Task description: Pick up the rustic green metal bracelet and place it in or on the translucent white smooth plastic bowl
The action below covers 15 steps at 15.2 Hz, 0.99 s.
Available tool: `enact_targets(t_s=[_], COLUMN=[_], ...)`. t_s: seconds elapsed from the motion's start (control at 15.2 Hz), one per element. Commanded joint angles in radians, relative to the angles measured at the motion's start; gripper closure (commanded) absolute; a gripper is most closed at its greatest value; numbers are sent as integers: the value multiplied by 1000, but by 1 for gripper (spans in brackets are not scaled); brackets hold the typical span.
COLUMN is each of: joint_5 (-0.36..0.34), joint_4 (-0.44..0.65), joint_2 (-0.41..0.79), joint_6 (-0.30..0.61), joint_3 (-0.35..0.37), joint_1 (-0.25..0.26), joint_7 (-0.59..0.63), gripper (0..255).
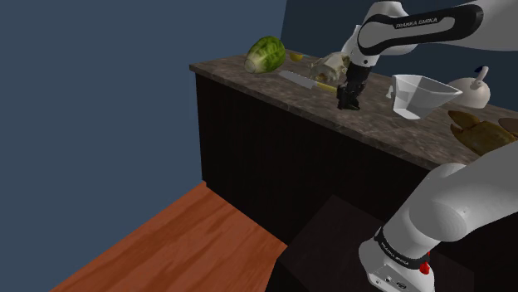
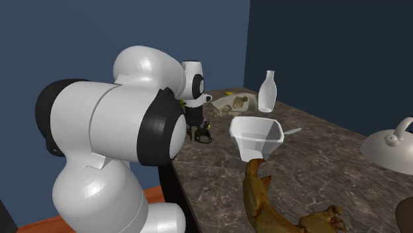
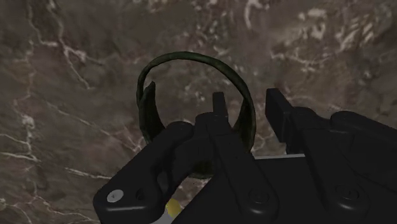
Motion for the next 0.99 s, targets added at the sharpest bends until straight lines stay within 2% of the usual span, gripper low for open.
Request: enact_targets(t_s=[0.0,0.46,0.92], joint_5=[0,0,6], joint_4=[0,0,87], joint_2=[0,0,-8], joint_6=[0,0,-95], joint_3=[0,0,11], joint_1=[0,0,4], joint_7=[0,0,-2], gripper=[255,255,255])
